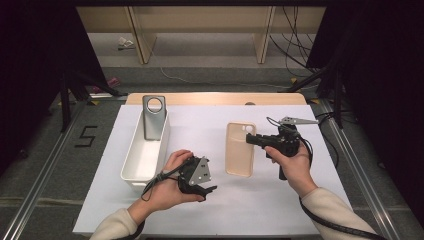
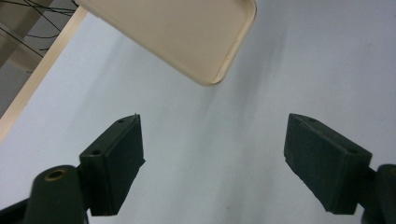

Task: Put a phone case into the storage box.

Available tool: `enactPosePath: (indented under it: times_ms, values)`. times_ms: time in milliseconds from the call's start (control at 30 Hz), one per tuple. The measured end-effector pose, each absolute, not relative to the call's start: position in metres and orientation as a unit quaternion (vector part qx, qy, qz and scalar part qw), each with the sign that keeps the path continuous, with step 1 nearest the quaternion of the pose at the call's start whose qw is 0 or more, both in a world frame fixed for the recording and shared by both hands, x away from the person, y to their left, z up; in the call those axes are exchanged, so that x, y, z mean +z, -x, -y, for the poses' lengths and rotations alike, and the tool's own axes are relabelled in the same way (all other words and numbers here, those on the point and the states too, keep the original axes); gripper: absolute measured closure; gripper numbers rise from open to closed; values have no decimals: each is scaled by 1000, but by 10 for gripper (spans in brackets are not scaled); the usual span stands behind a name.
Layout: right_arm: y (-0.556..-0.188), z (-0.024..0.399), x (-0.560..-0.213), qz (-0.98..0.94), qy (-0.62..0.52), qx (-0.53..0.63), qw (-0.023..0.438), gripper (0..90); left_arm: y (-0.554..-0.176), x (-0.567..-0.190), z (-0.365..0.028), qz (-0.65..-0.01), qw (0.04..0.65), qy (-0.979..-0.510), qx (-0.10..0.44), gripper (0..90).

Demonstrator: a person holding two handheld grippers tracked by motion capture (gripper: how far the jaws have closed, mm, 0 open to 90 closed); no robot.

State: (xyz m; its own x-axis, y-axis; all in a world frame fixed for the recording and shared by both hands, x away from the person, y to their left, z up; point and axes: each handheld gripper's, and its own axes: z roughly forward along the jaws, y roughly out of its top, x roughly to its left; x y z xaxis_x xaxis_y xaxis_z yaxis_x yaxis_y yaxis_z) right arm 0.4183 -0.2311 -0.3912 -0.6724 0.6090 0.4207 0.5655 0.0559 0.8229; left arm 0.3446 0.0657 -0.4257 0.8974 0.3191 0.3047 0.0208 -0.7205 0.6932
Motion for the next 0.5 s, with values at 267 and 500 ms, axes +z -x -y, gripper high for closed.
enactPosePath:
  times_ms: [267, 500]
  values:
    - [-413, 236, -389, -732, -394, 555, 27, 811, -345, -425, -71, -116, 380, -896, 200, 221]
    - [-407, 238, -391, -739, -375, 559, 26, 810, -347, -423, -74, -144, 403, -883, 194, 227]
